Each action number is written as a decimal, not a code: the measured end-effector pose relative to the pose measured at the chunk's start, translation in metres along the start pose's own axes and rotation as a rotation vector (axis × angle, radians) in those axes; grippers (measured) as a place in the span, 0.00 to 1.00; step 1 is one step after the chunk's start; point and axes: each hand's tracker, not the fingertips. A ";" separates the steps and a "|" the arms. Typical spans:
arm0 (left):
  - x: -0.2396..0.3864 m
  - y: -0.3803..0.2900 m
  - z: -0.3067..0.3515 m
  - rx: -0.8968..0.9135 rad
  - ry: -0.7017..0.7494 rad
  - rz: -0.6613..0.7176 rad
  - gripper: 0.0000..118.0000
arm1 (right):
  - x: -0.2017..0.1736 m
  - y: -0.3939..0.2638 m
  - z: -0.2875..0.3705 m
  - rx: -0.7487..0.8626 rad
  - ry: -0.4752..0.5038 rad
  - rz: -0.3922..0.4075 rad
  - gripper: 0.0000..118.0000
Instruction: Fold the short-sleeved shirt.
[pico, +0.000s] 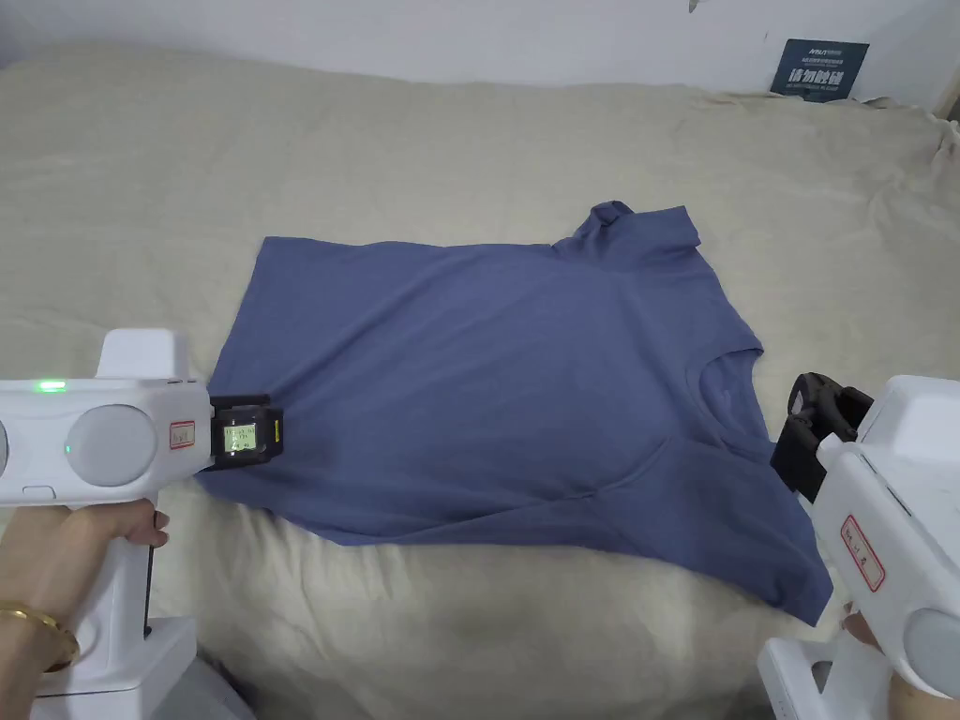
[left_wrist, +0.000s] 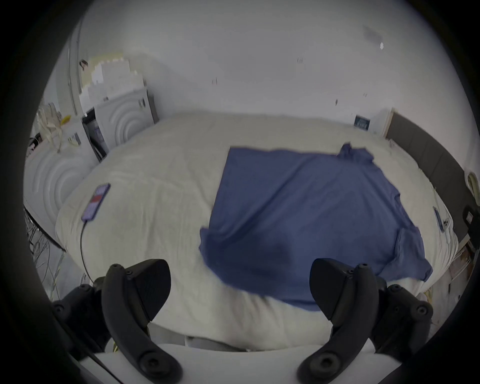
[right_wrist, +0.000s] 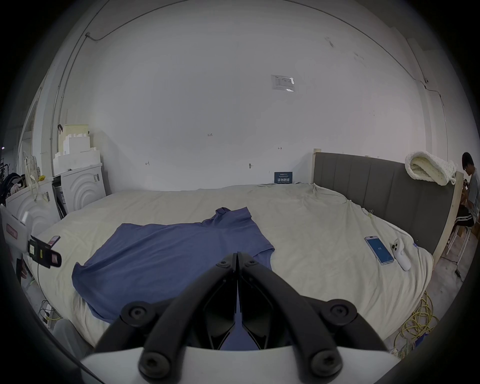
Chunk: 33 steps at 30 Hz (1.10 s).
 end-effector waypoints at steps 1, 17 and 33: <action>-0.003 0.000 -0.007 -0.041 -0.013 0.013 0.95 | 0.000 -0.001 0.000 -0.002 0.001 0.001 0.00; 0.001 -0.015 -0.085 -0.227 -0.005 0.052 0.02 | 0.006 -0.011 -0.009 -0.057 -0.035 0.001 0.00; -0.008 -0.008 -0.041 -0.050 -0.090 0.140 0.00 | 0.012 -0.006 -0.006 -0.071 -0.040 0.018 0.00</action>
